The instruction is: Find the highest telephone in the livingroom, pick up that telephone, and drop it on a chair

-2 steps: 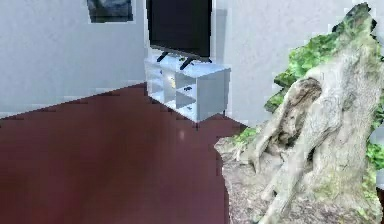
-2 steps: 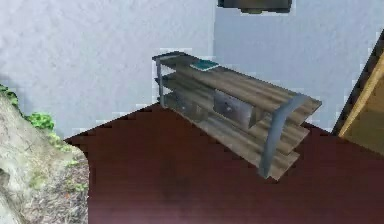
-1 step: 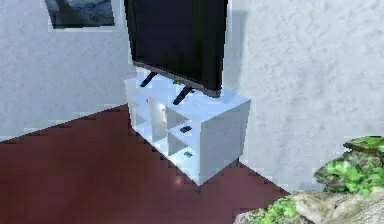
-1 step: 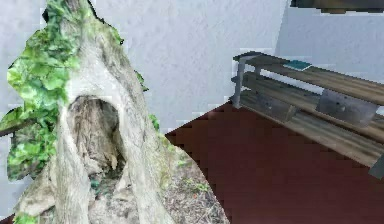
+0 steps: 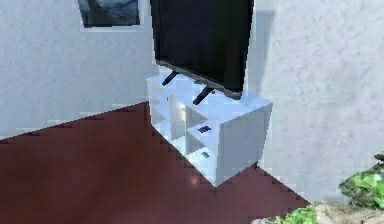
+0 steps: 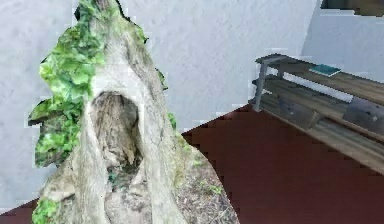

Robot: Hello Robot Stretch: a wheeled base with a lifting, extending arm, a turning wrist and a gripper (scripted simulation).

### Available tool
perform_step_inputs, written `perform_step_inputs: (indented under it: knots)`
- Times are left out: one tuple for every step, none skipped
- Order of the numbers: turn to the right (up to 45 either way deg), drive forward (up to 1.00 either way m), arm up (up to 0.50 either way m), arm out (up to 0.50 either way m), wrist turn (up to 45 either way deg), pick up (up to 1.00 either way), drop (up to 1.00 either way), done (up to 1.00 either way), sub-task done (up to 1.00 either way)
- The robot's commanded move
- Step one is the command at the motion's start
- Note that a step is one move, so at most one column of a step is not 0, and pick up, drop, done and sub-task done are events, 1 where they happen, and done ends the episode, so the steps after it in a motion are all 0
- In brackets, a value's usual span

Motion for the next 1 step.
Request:
perform_step_inputs:
  knots:
    - [0.0,0.6,0.0,0.0,0.0,0.0,0.0,0.0,0.0]
